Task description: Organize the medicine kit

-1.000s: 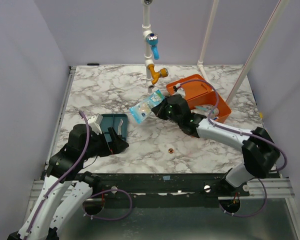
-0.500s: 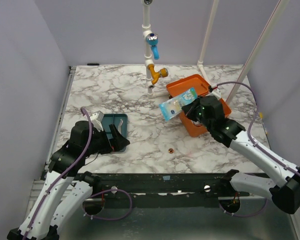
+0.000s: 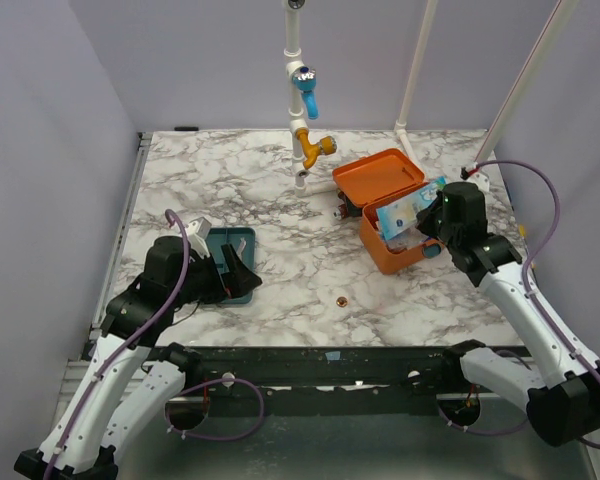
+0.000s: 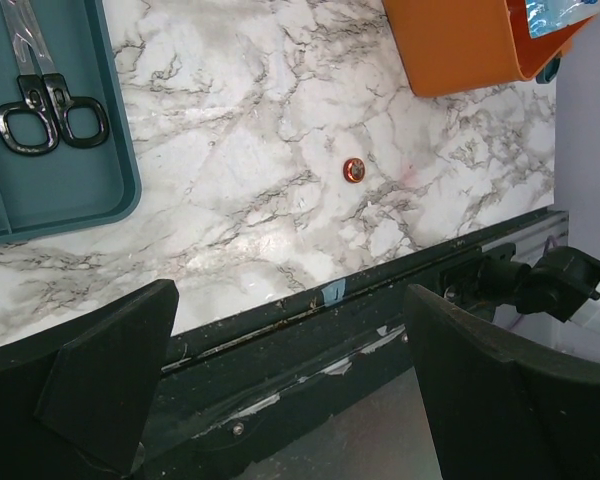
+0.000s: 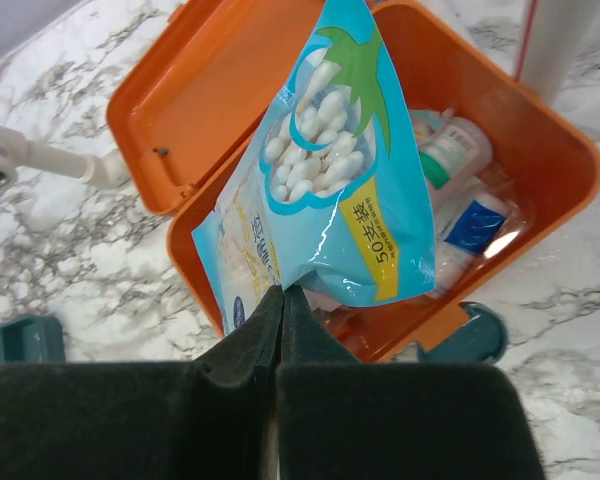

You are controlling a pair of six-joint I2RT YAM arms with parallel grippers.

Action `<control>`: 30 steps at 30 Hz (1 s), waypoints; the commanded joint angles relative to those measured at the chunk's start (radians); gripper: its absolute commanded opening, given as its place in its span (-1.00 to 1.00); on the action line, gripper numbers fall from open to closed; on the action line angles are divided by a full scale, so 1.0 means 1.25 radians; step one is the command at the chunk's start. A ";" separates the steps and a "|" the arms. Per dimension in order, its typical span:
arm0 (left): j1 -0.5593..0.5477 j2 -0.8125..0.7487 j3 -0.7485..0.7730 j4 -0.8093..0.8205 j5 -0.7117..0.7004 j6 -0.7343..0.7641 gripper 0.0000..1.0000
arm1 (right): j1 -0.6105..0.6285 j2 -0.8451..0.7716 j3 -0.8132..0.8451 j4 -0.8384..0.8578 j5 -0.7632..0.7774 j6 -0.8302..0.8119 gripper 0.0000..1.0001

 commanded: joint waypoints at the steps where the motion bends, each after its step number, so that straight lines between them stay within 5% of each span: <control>1: 0.005 0.012 0.022 0.027 0.010 0.023 0.97 | -0.040 -0.007 0.024 -0.035 -0.011 -0.067 -0.99; 17: 0.009 0.020 0.011 0.034 0.015 0.041 0.97 | -0.053 0.062 -0.068 0.077 -0.176 -0.124 -0.99; 30: 0.013 0.011 0.020 0.019 0.007 0.041 0.97 | -0.052 0.112 -0.156 0.162 -0.302 -0.007 -0.99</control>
